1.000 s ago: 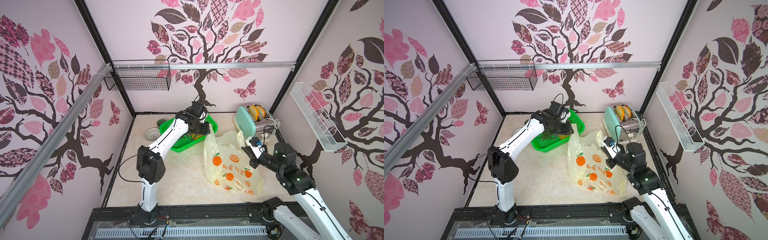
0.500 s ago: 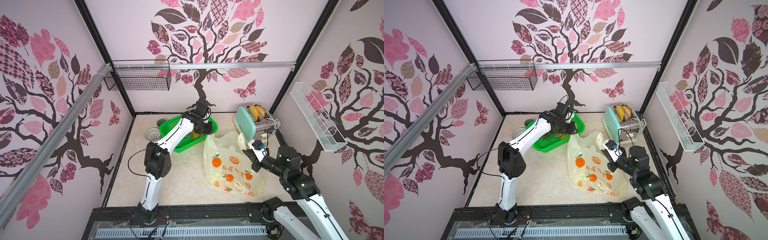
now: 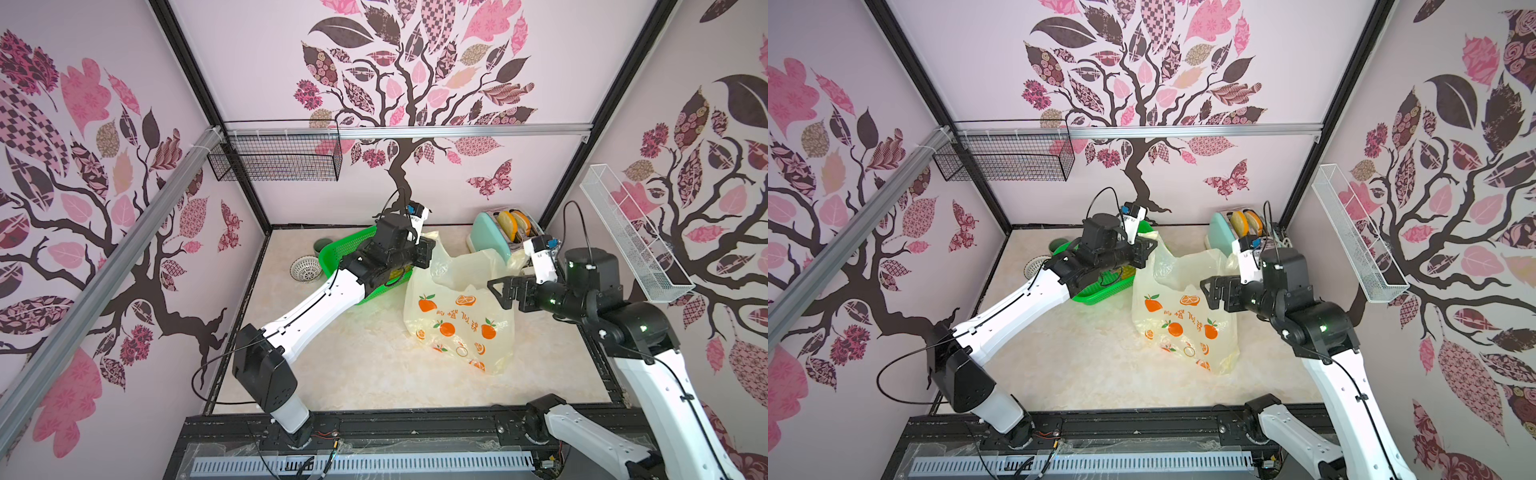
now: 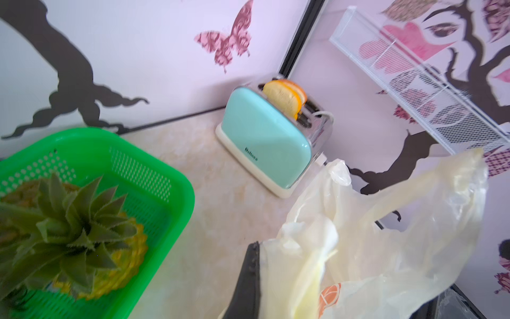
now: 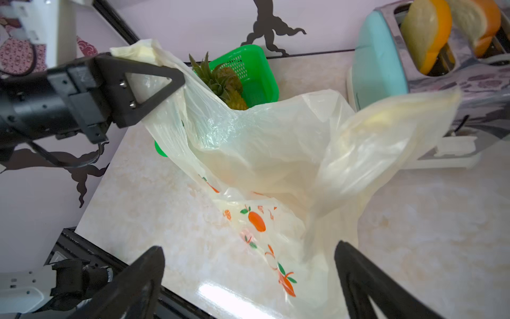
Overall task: Place the pineapple into a plastic bag & tie a knot
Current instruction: Adjust the plastic bag at the center of the board.
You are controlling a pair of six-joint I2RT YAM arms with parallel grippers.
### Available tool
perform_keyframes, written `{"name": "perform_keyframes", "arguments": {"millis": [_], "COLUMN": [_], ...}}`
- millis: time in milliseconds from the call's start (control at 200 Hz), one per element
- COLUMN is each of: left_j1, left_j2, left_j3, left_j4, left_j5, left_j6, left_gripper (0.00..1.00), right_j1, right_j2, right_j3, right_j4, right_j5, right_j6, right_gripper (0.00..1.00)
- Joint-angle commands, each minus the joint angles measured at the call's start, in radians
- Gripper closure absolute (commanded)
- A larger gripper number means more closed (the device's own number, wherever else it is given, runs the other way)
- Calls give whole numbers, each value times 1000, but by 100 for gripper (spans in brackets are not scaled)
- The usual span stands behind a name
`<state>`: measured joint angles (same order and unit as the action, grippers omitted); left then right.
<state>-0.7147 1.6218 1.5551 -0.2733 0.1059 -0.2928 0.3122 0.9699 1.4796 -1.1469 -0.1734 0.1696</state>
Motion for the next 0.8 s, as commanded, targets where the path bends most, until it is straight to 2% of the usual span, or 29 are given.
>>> {"name": "perform_keyframes", "arguments": {"millis": [0, 125, 175, 235, 395, 450, 540, 705, 795], "left_j1": [-17, -26, -28, -31, -37, -37, -40, -49, -55], "left_j2": [-13, -60, -75, -95, -128, -138, -150, -160, -162], "left_j3": [-63, -135, -157, -178, -218, -228, -242, -268, -270], "left_j4": [180, 238, 246, 251, 247, 248, 252, 275, 275], "left_j5": [0, 16, 15, 22, 28, 29, 30, 40, 36], "left_j6": [81, 102, 116, 130, 149, 151, 150, 153, 154], "left_gripper": [100, 100, 100, 100, 100, 100, 100, 100, 100], "right_j1": [6, 7, 4, 4, 5, 5, 5, 5, 5], "right_j2": [75, 114, 117, 131, 197, 199, 206, 272, 317], "right_j3": [153, 236, 236, 238, 264, 273, 279, 249, 269], "right_j4": [-309, -380, -377, -361, -324, -299, -248, -136, -115], "right_j5": [137, 339, 376, 345, 131, 107, 132, 291, 287], "right_j6": [147, 179, 188, 198, 285, 314, 321, 260, 248], "right_gripper": [0, 0, 0, 1, 0, 0, 0, 0, 0]}}
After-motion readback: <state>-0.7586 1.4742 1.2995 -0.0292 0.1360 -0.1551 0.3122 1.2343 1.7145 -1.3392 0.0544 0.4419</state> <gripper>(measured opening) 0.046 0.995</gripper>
